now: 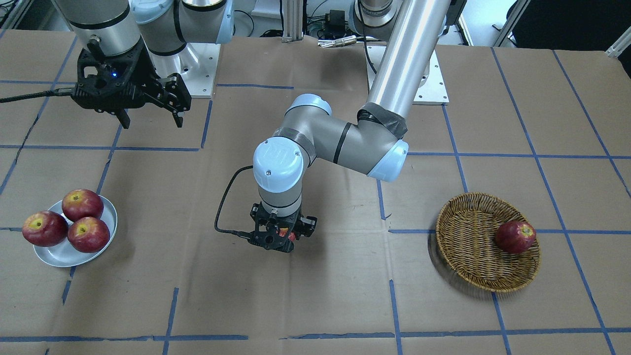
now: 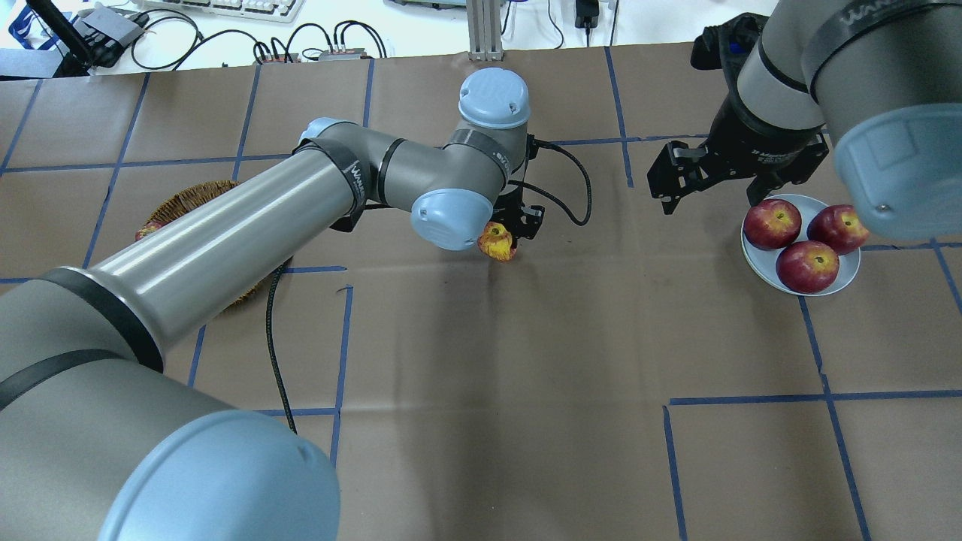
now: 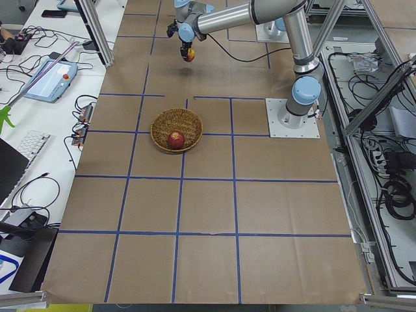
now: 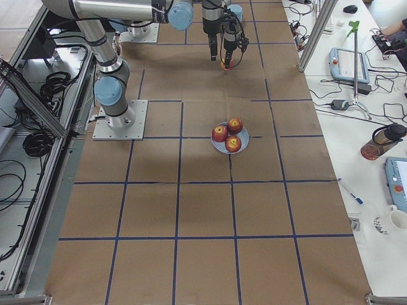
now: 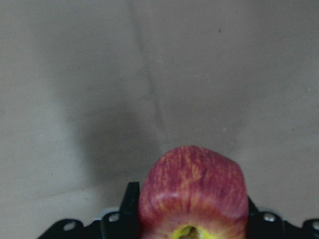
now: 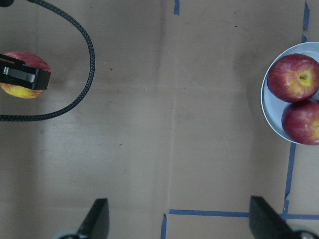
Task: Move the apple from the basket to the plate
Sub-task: 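Carry the apple with the left gripper to the table center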
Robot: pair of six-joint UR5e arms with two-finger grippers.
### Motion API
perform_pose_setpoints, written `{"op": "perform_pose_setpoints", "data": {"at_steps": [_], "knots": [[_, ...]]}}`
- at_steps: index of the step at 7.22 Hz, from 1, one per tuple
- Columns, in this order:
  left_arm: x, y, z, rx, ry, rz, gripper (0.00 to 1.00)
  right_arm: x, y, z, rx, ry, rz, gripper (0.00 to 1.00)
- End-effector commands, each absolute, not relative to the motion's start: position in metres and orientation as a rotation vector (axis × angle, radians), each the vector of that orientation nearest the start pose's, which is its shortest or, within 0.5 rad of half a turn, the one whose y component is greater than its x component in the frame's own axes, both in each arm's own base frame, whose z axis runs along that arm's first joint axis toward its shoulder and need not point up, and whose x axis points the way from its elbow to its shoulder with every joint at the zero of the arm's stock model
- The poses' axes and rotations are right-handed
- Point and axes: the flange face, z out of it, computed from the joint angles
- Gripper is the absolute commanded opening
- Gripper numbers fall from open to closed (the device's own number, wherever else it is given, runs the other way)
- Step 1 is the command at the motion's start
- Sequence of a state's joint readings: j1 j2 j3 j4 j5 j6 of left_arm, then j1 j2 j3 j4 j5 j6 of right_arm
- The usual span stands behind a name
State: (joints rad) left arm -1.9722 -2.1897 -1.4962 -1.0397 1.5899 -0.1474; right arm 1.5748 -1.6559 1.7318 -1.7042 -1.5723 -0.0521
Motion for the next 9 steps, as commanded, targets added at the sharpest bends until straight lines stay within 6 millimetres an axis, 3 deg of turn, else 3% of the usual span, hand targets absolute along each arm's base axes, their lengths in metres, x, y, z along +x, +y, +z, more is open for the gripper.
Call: {"op": "perform_pose_setpoints", "data": {"at_steps": [1, 6, 8, 9], "knots": [[-0.3868, -0.5773, 0.2019, 0.399, 3.093, 0.003, 0.61, 0.1353, -0.4599, 0.4623, -0.089, 3.142, -0.092, 1.00], [-0.3857, -0.5820, 0.1968, 0.419, 3.011, -0.026, 0.63, 0.1353, -0.4599, 0.4623, -0.089, 3.142, -0.092, 1.00], [-0.3863, -0.5808, 0.1948, 0.419, 3.009, -0.017, 0.71, 0.1353, -0.4595, 0.4630, -0.089, 3.142, -0.094, 1.00], [-0.3858, -0.5799, 0.1945, 0.419, 3.007, -0.016, 0.89, 0.1353, -0.4593, 0.4629, -0.089, 3.142, -0.092, 1.00]]}}
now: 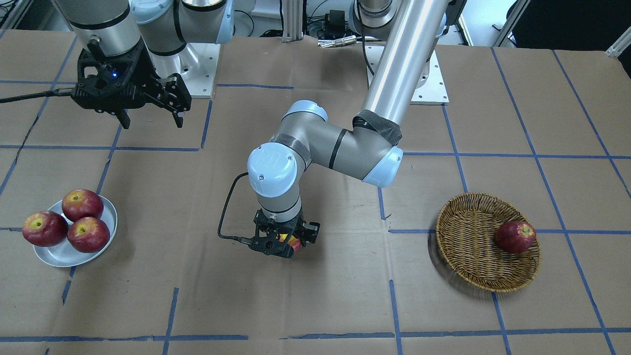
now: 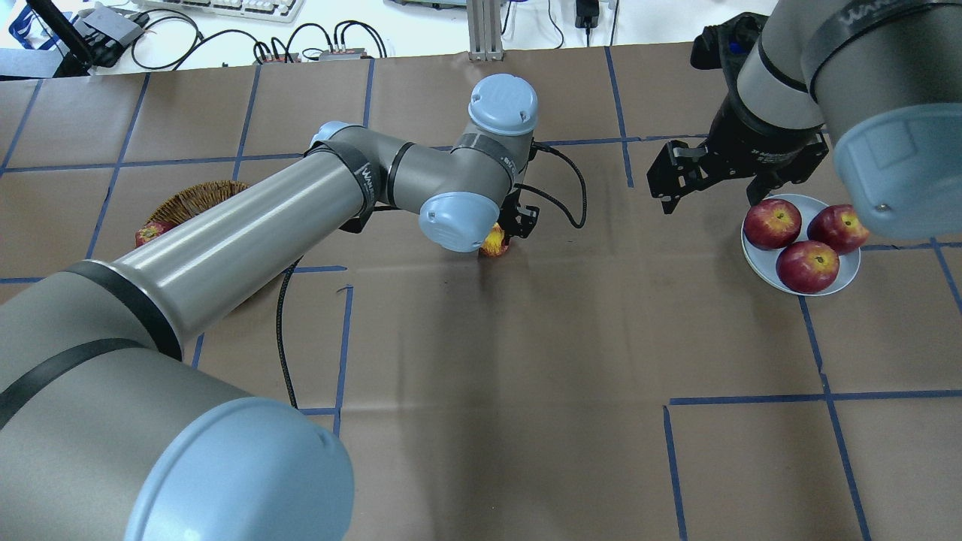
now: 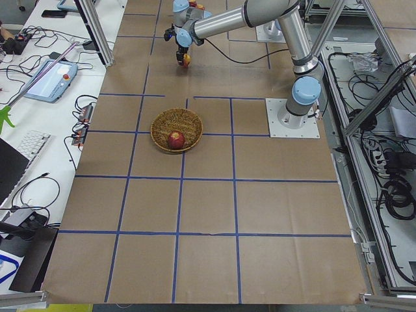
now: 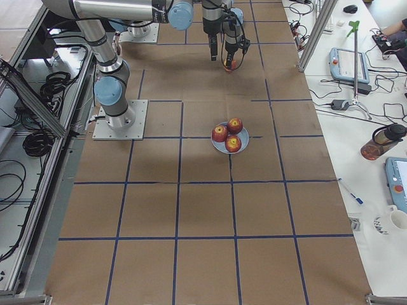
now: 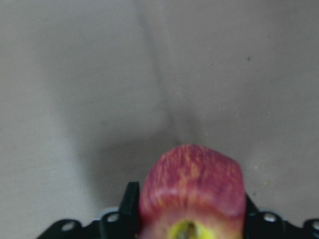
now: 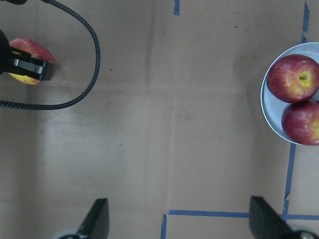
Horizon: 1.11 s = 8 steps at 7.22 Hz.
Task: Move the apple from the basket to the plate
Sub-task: 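Carry the apple with the left gripper to the table center, then release the apple on the table and raise the left gripper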
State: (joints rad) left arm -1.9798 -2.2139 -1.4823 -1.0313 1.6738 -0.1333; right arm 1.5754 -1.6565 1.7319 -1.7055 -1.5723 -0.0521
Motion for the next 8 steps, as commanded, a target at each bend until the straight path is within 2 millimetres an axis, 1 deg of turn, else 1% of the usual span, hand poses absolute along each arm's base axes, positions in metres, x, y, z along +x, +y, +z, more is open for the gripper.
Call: {"op": "perform_pose_setpoints", "data": {"at_steps": [1, 3, 4, 5, 6, 7, 8], "knots": [[-0.387, -0.580, 0.197, 0.412, 3.008, -0.023, 0.98, 0.135, -0.459, 0.463, -0.089, 3.142, -0.092, 1.00], [-0.386, -0.574, 0.233, 0.414, 3.024, -0.063, 0.99, 0.135, -0.459, 0.463, -0.089, 3.142, -0.094, 1.00], [-0.379, -0.571, 0.258, 0.403, 3.026, -0.067, 0.99, 0.135, -0.459, 0.463, -0.089, 3.142, -0.092, 1.00], [-0.365, -0.566, 0.293, 0.386, 3.031, -0.074, 0.99, 0.135, -0.459, 0.463, -0.089, 3.142, -0.092, 1.00], [-0.344, -0.561, 0.327, 0.355, 3.038, -0.051, 0.99, 0.135, -0.460, 0.462, -0.089, 3.142, -0.089, 1.00], [-0.311, -0.561, 0.354, 0.339, 3.116, 0.015, 0.99, 0.135, -0.459, 0.463, -0.089, 3.142, -0.092, 1.00], [-0.273, -0.554, 0.391, 0.321, 3.139, 0.035, 0.99, 0.136, -0.459, 0.462, -0.089, 3.146, -0.089, 1.00]]}}
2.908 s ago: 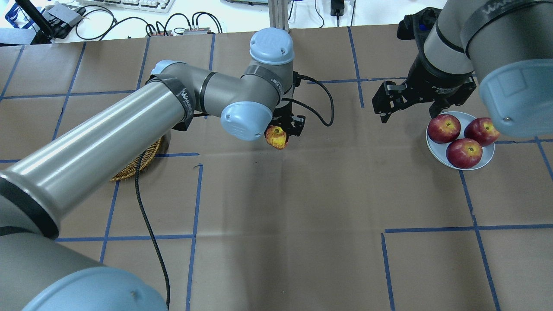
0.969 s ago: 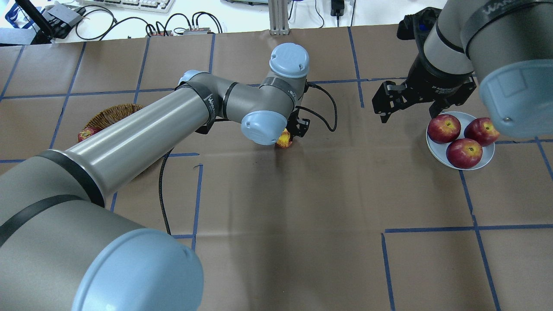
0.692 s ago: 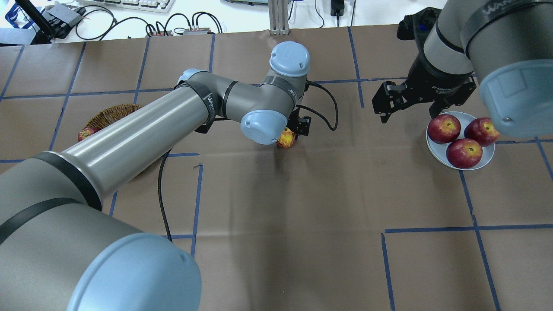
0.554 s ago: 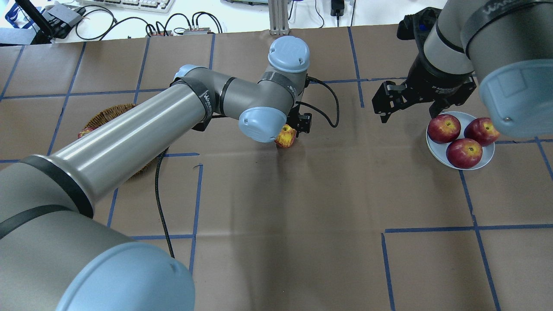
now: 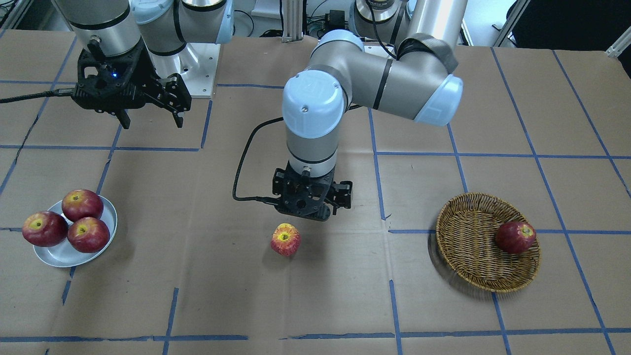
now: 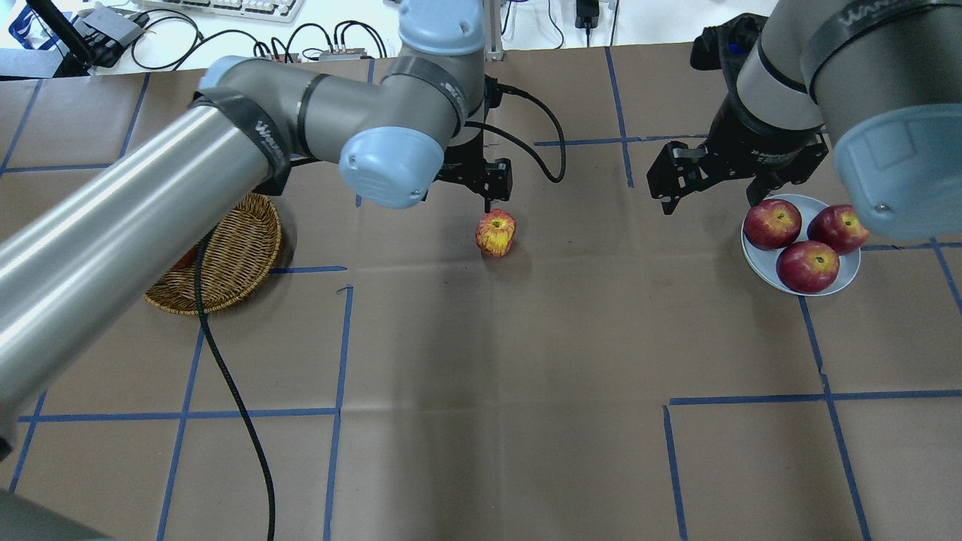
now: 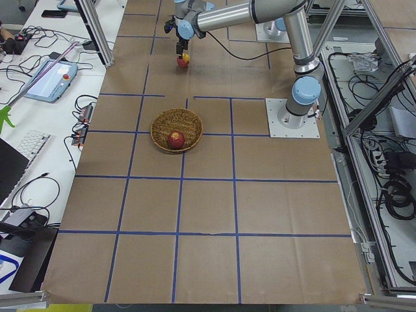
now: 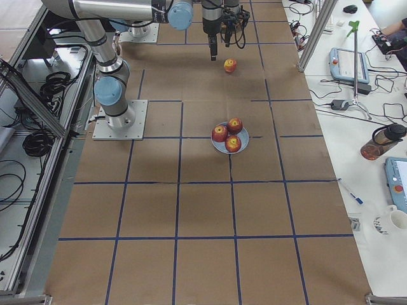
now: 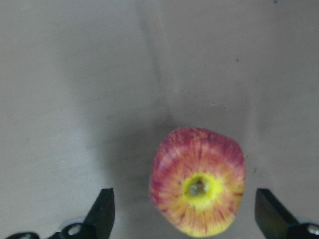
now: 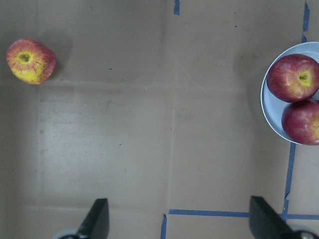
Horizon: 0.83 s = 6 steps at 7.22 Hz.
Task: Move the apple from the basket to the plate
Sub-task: 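Release the apple on the table and raise the left gripper, then move the right gripper down onto the apple and grasp it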
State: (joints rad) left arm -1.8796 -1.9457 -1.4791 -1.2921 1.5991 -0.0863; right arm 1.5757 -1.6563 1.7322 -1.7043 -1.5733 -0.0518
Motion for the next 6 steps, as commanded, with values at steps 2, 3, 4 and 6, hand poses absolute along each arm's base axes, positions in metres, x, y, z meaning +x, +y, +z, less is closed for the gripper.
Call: {"op": "perform_pose_setpoints", "data": {"at_steps": [2, 3, 4, 6], "knots": [[-0.205, -0.521, 0.445, 0.268, 3.133, 0.104, 0.99, 0.135, -0.459, 0.464, -0.077, 3.157, -0.096, 1.00], [-0.175, -0.515, 0.464, 0.186, 3.145, 0.107, 0.99, 0.137, -0.461, 0.464, -0.069, 3.158, -0.099, 1.00], [-0.161, -0.503, 0.485, 0.193, 3.146, 0.066, 0.99, 0.140, -0.462, 0.464, -0.057, 3.155, -0.106, 1.00], [-0.155, -0.484, 0.500, 0.198, 3.146, 0.106, 0.99, 0.156, -0.473, 0.454, -0.004, 3.153, -0.079, 1.00]]}}
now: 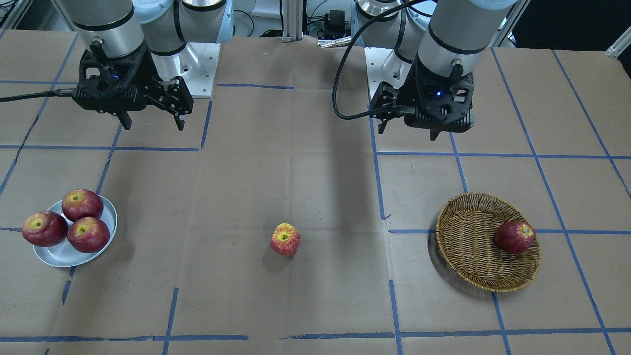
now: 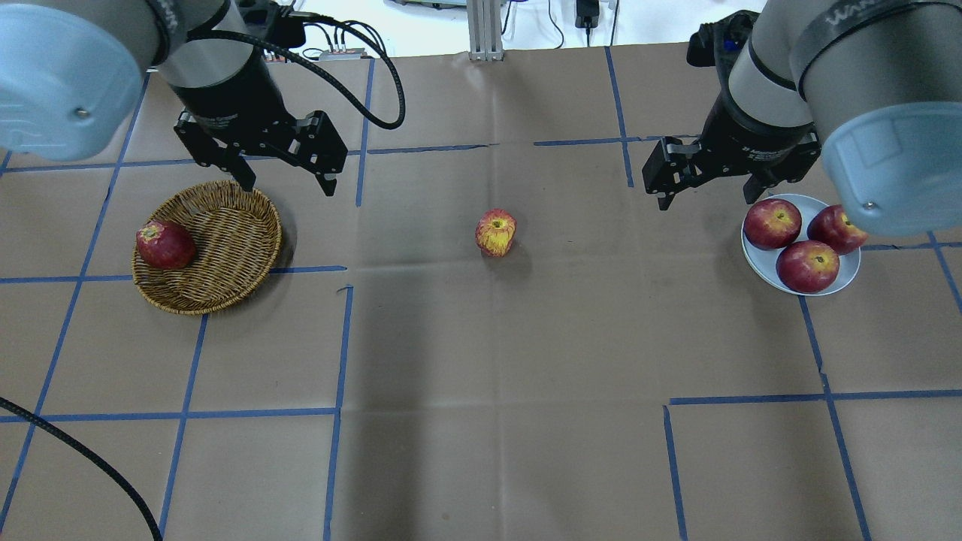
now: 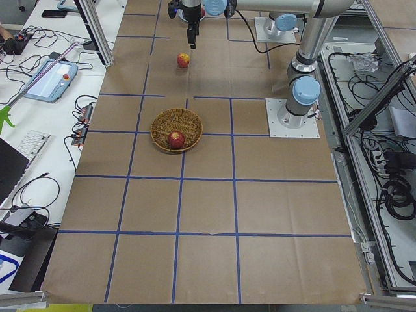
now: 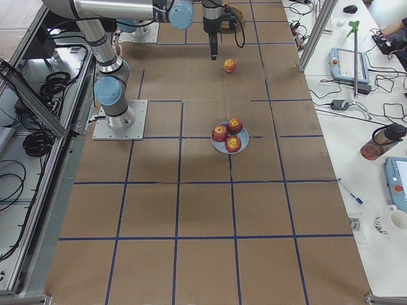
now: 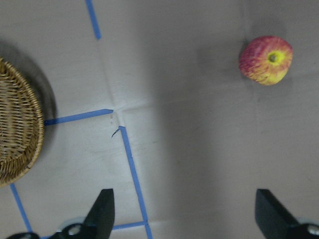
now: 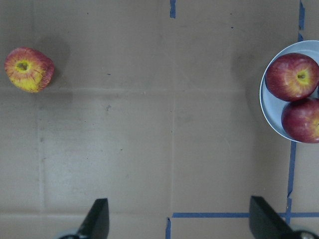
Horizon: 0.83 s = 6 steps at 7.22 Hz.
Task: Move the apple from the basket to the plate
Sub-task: 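Move the right gripper down onto the apple and grasp it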
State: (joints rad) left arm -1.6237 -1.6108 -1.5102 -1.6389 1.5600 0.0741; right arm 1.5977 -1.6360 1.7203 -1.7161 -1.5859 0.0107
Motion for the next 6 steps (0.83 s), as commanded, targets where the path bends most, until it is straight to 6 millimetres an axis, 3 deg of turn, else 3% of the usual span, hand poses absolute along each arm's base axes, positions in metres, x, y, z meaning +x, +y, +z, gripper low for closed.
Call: {"op": "perform_pose_setpoints", "data": {"at_steps": [1, 3, 4, 6], "knots": [[-0.154, -0.486, 0.512, 0.195, 3.145, 0.070, 0.99, 0.186, -0.482, 0.458, -0.021, 3.151, -0.094, 1.00], [-0.150, -0.487, 0.509, 0.183, 3.143, 0.072, 0.99, 0.269, -0.513, 0.435, 0.010, 3.151, -0.054, 1.00], [-0.150, -0.488, 0.510, 0.181, 3.143, 0.063, 0.99, 0.302, -0.527, 0.414, 0.012, 3.155, -0.027, 1.00], [-0.148, -0.492, 0.507, 0.174, 3.145, 0.075, 0.99, 0.339, -0.551, 0.359, 0.027, 3.141, -0.082, 1.00]]}}
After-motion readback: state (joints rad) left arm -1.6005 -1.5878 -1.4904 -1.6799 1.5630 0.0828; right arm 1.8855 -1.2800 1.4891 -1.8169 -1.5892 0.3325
